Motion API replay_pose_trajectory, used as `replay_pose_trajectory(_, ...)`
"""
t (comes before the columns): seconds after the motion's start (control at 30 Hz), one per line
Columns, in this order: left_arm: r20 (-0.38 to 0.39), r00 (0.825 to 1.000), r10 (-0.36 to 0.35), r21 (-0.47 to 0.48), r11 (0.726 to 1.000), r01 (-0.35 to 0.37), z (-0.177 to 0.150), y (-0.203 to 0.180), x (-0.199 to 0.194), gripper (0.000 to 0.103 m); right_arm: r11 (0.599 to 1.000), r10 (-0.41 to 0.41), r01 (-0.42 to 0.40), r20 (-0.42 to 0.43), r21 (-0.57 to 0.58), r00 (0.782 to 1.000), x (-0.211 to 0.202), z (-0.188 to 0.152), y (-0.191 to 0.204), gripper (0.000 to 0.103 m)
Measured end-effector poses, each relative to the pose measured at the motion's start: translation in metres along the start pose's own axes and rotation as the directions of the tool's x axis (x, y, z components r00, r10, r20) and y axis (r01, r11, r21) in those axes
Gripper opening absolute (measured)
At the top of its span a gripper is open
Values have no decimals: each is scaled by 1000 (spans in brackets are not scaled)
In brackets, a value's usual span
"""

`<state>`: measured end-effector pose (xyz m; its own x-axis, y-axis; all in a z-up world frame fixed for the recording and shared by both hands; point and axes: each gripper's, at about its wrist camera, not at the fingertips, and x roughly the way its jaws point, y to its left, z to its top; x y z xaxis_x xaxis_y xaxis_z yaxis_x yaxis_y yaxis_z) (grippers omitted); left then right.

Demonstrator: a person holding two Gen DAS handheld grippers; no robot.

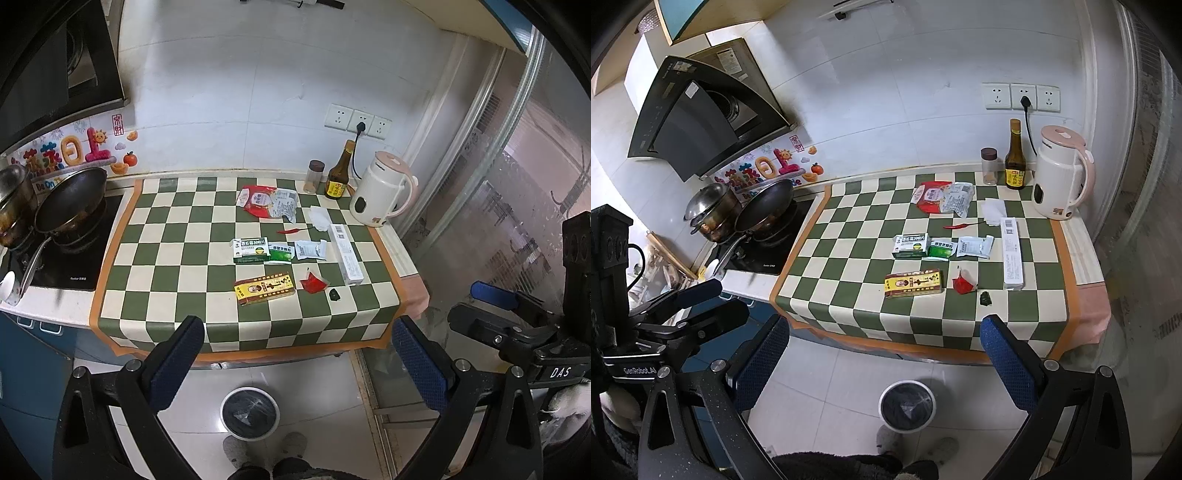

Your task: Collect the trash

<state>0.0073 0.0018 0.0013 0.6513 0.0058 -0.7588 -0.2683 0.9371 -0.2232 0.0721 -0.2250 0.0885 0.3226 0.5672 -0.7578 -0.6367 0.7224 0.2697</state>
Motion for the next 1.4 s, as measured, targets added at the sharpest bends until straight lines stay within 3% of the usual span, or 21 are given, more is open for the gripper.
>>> replay_pose_trajectory(1.4, 5, 1000, -1, 10, 1000, 1, 1, -11, -4, 103, 1000, 6, -6, -1, 1, 1000, 3, 1, 4, 103)
